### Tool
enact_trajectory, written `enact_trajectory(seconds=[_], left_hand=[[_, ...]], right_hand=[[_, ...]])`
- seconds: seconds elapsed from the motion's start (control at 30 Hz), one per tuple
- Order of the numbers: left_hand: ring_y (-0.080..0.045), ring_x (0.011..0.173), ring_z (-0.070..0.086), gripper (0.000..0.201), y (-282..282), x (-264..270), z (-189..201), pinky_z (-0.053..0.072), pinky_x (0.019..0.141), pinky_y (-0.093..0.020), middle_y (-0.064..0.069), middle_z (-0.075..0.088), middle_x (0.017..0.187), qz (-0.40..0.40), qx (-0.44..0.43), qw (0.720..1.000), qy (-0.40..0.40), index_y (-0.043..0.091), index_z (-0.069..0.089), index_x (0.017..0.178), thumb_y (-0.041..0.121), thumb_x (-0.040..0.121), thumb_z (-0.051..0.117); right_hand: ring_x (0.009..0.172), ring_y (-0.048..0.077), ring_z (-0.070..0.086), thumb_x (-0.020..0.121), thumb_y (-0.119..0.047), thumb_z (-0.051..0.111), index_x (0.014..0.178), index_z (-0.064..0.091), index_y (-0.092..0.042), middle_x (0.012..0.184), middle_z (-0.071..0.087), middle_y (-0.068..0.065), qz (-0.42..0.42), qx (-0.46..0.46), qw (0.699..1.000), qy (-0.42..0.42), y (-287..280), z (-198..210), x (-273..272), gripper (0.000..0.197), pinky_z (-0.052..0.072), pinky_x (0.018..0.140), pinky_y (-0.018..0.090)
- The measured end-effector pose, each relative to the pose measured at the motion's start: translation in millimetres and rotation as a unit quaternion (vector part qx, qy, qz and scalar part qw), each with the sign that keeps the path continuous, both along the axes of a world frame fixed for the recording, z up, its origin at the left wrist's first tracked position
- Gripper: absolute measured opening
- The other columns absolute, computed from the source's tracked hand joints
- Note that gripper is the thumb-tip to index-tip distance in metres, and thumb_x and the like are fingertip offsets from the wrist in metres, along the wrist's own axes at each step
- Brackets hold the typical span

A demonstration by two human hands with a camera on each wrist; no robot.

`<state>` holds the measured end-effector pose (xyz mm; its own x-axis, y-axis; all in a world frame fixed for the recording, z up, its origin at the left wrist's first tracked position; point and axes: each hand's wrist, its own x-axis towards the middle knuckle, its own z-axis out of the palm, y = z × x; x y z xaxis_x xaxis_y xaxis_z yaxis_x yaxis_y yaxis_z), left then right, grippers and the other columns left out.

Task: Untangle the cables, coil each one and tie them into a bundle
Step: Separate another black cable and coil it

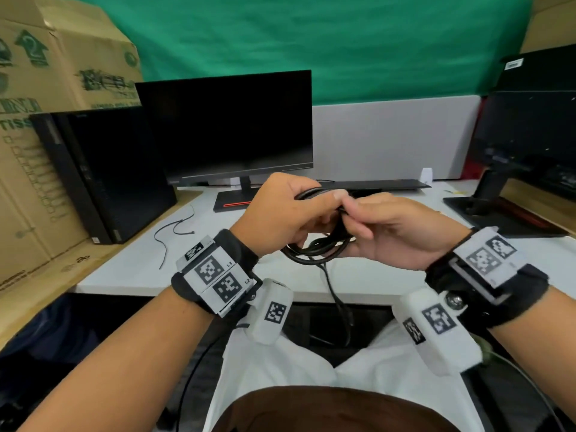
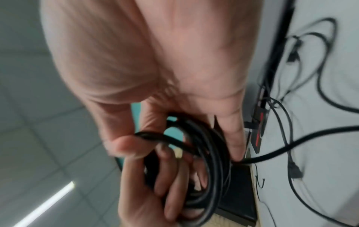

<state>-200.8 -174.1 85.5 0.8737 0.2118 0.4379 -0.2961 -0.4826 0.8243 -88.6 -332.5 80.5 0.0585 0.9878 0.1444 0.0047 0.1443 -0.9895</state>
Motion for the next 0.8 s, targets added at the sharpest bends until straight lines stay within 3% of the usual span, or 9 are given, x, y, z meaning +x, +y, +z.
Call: enact_trajectory(seconds=[0.07, 0.13, 0.23, 0.27, 0.4, 0.53, 0.67, 0.73, 0.8], left_hand=[[-0.020, 0.041, 0.039, 0.046, 1.8, -2.3, 2.5, 0.035, 0.041, -0.033, -0.007, 0.048, 0.051, -0.005, 0.014, 1.000, 0.001, -0.001, 0.063, 0.068, 0.041, 0.085, 0.071], [-0.013, 0.040, 0.040, 0.043, 6.3, -3.0, 1.9, 0.037, 0.042, -0.034, 0.006, 0.047, 0.046, 0.054, 0.053, 0.997, -0.013, 0.000, 0.064, 0.068, 0.037, 0.089, 0.071], [-0.010, 0.044, 0.035, 0.042, 12.2, 2.2, -2.0, 0.033, 0.047, -0.030, 0.007, 0.039, 0.047, 0.149, 0.131, 0.979, -0.039, 0.002, 0.063, 0.067, 0.034, 0.093, 0.068], [-0.009, 0.046, 0.033, 0.043, 11.4, 3.4, -2.7, 0.030, 0.048, -0.027, 0.004, 0.038, 0.050, 0.147, 0.142, 0.977, -0.051, 0.002, 0.062, 0.065, 0.033, 0.094, 0.067], [-0.008, 0.052, 0.037, 0.040, 9.7, 6.1, -2.8, 0.031, 0.050, -0.025, -0.008, 0.046, 0.056, 0.112, 0.194, 0.971, -0.084, 0.008, 0.064, 0.070, 0.042, 0.092, 0.065], [-0.014, 0.051, 0.042, 0.053, 12.5, 4.2, -7.5, 0.034, 0.050, -0.029, 0.001, 0.049, 0.055, 0.149, 0.274, 0.943, -0.119, 0.009, 0.062, 0.074, 0.060, 0.088, 0.054], [-0.017, 0.051, 0.046, 0.053, 13.9, 6.4, -12.3, 0.037, 0.050, -0.031, 0.003, 0.050, 0.054, 0.174, 0.282, 0.931, -0.156, 0.010, 0.061, 0.074, 0.061, 0.088, 0.052], [-0.016, 0.051, 0.045, 0.051, 10.9, 8.1, -13.6, 0.037, 0.050, -0.030, 0.005, 0.048, 0.054, 0.183, 0.262, 0.933, -0.167, 0.011, 0.061, 0.074, 0.060, 0.088, 0.053], [-0.013, 0.051, 0.043, 0.045, 8.0, 8.4, -11.6, 0.034, 0.050, -0.025, 0.007, 0.045, 0.054, 0.177, 0.226, 0.940, -0.184, 0.013, 0.059, 0.072, 0.054, 0.089, 0.055]], right_hand=[[0.124, 0.031, 0.054, 0.091, -0.044, 0.061, 0.062, 0.060, -0.010, 0.108, 0.052, 0.029, 0.010, -0.007, 1.000, -0.003, -2.9, 3.4, 2.7, 0.045, 0.038, 0.110, 0.059], [0.097, 0.014, 0.062, 0.085, -0.050, 0.069, 0.067, 0.069, -0.012, 0.092, 0.062, 0.015, -0.109, -0.019, 0.979, -0.173, -2.1, 7.5, 1.5, 0.042, 0.047, 0.088, 0.043], [0.080, 0.007, 0.057, 0.082, -0.048, 0.071, 0.070, 0.074, -0.024, 0.093, 0.063, -0.003, -0.329, 0.012, 0.830, -0.450, 5.4, 10.0, -6.7, 0.026, 0.042, 0.075, 0.029], [0.077, 0.011, 0.057, 0.082, -0.045, 0.070, 0.062, 0.069, -0.020, 0.089, 0.061, 0.001, -0.367, 0.030, 0.807, -0.463, 7.0, 10.5, -10.9, 0.031, 0.046, 0.072, 0.033], [0.067, 0.039, 0.053, 0.078, -0.029, 0.069, 0.051, 0.045, 0.000, 0.067, 0.054, 0.029, -0.397, 0.049, 0.803, -0.442, 4.7, 16.5, -23.5, 0.047, 0.050, 0.065, 0.047], [0.065, 0.030, 0.052, 0.081, -0.028, 0.061, 0.053, 0.052, -0.007, 0.062, 0.055, 0.013, -0.425, 0.039, 0.682, -0.594, -3.4, 21.4, -40.6, 0.036, 0.048, 0.062, 0.044], [0.069, 0.023, 0.048, 0.086, -0.040, 0.057, 0.059, 0.055, -0.015, 0.074, 0.052, 0.002, -0.421, 0.005, 0.616, -0.666, -13.2, 28.3, -57.9, 0.037, 0.041, 0.061, 0.037], [0.059, 0.021, 0.043, 0.086, -0.042, 0.060, 0.058, 0.052, -0.011, 0.068, 0.051, 0.006, -0.403, -0.006, 0.631, -0.663, -16.1, 32.4, -56.1, 0.042, 0.037, 0.055, 0.035], [0.047, 0.015, 0.037, 0.084, -0.039, 0.067, 0.057, 0.053, -0.004, 0.054, 0.050, 0.011, -0.374, -0.010, 0.746, -0.550, -17.9, 39.5, -48.5, 0.046, 0.033, 0.046, 0.029]])
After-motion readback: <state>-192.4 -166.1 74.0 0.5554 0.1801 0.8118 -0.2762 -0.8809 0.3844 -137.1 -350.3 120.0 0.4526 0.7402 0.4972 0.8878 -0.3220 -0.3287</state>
